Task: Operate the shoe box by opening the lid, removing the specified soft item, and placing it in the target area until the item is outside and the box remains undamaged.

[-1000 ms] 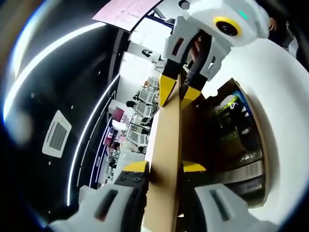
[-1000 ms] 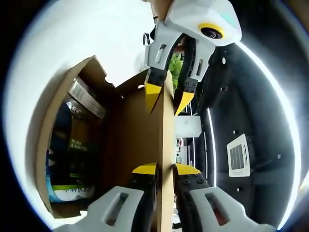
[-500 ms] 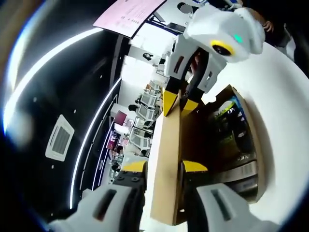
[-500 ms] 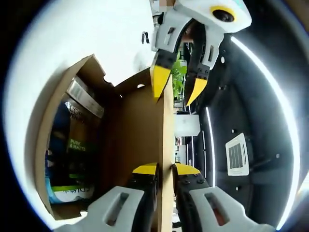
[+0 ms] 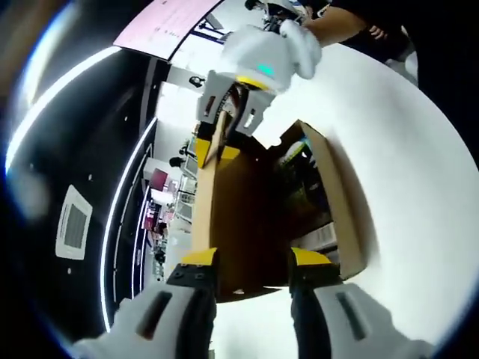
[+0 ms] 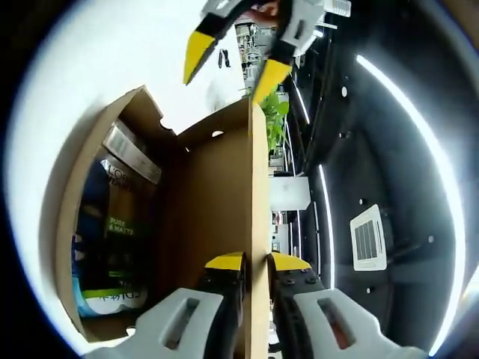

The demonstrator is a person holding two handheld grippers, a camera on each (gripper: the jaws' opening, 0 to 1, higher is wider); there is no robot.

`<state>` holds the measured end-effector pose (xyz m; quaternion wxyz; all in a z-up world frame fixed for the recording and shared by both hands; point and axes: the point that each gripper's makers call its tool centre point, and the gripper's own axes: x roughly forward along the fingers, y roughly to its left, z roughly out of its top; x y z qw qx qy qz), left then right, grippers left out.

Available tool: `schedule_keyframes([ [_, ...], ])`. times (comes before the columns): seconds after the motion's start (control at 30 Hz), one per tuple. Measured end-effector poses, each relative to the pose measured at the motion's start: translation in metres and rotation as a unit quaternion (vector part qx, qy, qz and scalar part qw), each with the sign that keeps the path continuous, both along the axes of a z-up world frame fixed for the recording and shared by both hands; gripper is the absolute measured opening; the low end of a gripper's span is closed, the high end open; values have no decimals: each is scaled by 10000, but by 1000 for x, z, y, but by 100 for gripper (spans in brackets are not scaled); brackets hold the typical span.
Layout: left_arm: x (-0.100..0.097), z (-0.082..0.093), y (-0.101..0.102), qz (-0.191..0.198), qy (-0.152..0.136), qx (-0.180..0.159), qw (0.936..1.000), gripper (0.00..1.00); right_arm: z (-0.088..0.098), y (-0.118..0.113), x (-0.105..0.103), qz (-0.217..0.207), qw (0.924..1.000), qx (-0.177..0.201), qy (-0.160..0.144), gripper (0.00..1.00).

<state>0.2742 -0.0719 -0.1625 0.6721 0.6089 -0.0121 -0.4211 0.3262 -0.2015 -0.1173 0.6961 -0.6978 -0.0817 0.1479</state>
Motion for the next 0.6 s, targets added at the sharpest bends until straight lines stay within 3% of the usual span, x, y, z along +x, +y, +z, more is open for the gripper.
schedule_keyframes([
  [0.13,2,-24,4,148,472,-43,9988,44,0,0,-1,4,10000,1,7,10],
  [0.23,0,-38,2,122,665,-12,9977,49,-1,0,-1,8,10000,-3,16,10],
  [0.47,1,-70,3,186,1137,116,9933,50,-1,-1,-2,2,10000,18,16,10],
  [0.6,6,-88,5,270,1268,261,9912,50,-1,-1,-2,6,10000,24,22,10],
])
